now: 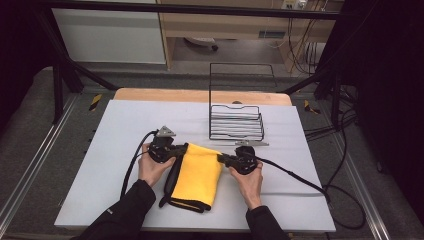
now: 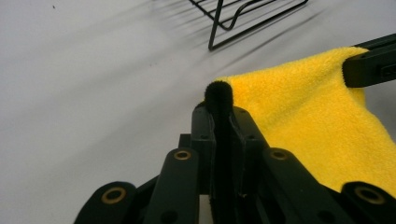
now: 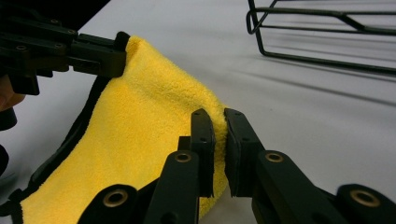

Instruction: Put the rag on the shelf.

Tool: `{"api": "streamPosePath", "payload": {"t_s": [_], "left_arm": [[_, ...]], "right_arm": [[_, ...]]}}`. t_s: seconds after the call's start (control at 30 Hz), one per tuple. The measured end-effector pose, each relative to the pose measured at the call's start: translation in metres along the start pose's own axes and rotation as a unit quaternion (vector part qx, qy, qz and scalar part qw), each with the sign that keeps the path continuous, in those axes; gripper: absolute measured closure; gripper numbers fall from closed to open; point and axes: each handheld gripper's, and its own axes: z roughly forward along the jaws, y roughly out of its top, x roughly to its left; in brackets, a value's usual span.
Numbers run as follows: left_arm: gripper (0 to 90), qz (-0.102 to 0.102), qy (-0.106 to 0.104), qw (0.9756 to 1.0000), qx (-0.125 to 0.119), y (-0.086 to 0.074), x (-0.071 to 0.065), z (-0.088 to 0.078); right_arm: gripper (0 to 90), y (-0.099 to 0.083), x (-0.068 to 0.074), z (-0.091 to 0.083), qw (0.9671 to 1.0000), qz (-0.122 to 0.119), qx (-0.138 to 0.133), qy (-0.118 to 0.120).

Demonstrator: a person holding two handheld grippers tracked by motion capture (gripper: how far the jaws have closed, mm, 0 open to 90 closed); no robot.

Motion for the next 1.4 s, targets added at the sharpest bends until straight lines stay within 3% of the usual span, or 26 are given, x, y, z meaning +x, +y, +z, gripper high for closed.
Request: {"api": "streamPosePath", "payload": {"t_s": [0.17, 0.57, 1.0, 1.4], "left_arm": [[81.0, 0.004, 0.005, 0.9998, -0.020, -0.002, -0.003, -0.013], [81.0, -0.001, 0.005, 0.9970, -0.078, -0.001, -0.011, -0.050], [81.1, 0.001, 0.014, 0.9910, -0.133, 0.005, -0.021, -0.075], [81.2, 0.014, 0.022, 0.9838, -0.177, 0.012, -0.033, -0.091]], "right_arm": [[83.5, 0.005, 0.010, -0.005, 0.9994, -0.033, -0.010, -0.002], [83.5, 0.019, 0.029, -0.021, 0.9955, -0.076, -0.054, 0.012], [83.5, 0.037, 0.048, -0.040, 0.9880, -0.121, -0.094, 0.017], [83.5, 0.049, 0.057, -0.058, 0.9782, -0.160, -0.131, 0.017]]}}
